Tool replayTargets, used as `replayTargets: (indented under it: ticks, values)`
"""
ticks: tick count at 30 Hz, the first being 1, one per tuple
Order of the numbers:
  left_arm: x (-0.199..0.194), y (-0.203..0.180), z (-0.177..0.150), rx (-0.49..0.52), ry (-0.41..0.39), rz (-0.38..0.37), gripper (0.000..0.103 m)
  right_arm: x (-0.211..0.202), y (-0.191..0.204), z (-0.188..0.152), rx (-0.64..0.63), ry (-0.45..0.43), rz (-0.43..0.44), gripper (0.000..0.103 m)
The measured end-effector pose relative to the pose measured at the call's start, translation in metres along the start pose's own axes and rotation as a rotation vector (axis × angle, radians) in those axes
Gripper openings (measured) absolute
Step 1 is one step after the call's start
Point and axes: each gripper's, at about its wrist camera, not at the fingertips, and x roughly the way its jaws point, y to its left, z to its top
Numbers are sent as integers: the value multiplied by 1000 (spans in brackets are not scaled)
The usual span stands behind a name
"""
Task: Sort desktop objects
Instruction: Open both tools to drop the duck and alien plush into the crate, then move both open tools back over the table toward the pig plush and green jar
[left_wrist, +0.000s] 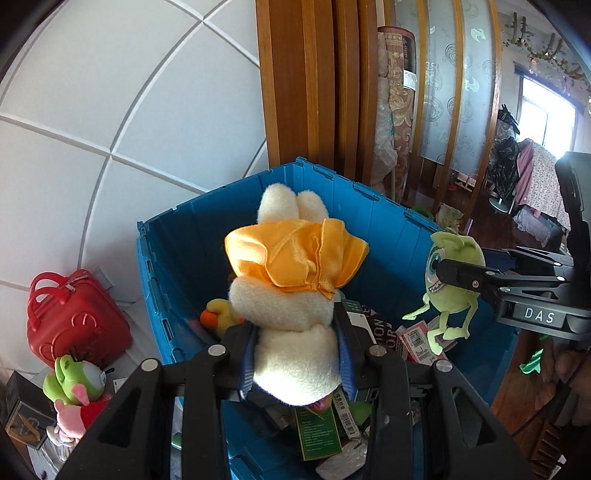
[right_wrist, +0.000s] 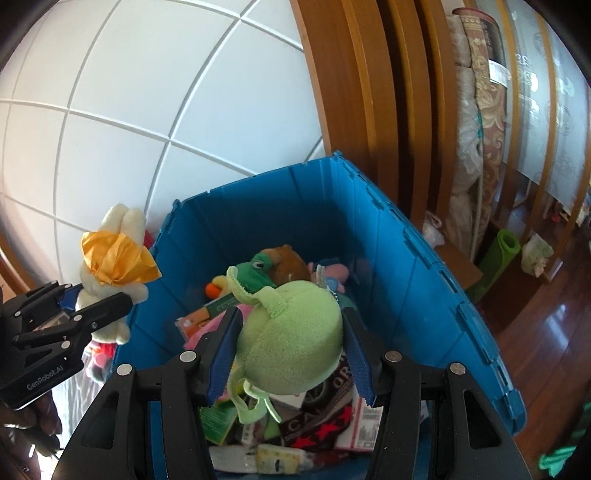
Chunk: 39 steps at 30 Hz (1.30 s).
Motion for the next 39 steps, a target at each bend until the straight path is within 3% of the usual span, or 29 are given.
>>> replayTargets:
  ticks: [2,4,5,6,8,13,18,29,39]
  values:
    - [0,2,0,-4,-2,-1,37,1,-1,1,-3,4,-8,55]
    - [-1,5,0,-18,-6,21,46,3,-2,2,-6,11,-26,61]
    - [-1,7,0,-29,-5,29,67,5,-2,3,-12,13,-40,78]
    - [-2,11,-1,-43,-8,47,92,6,-2,3,-18,13,-56,103]
    - [-6,22,-5,-77,-25,85,102,5,-2,2,-17,-3,-75,103]
    - [-12,60,-28,-149,5,131,102,6,6,-2,-16,1,-59,103]
    - [-29,107,-69,-220,25,182,102,5,42,-7,-60,-2,-18,103]
    - [-80,221,-169,-358,82,300,102,13,180,-30,-196,-2,98,103]
    - [-106,310,-263,-440,167,349,102,47,305,-92,-308,66,139,103]
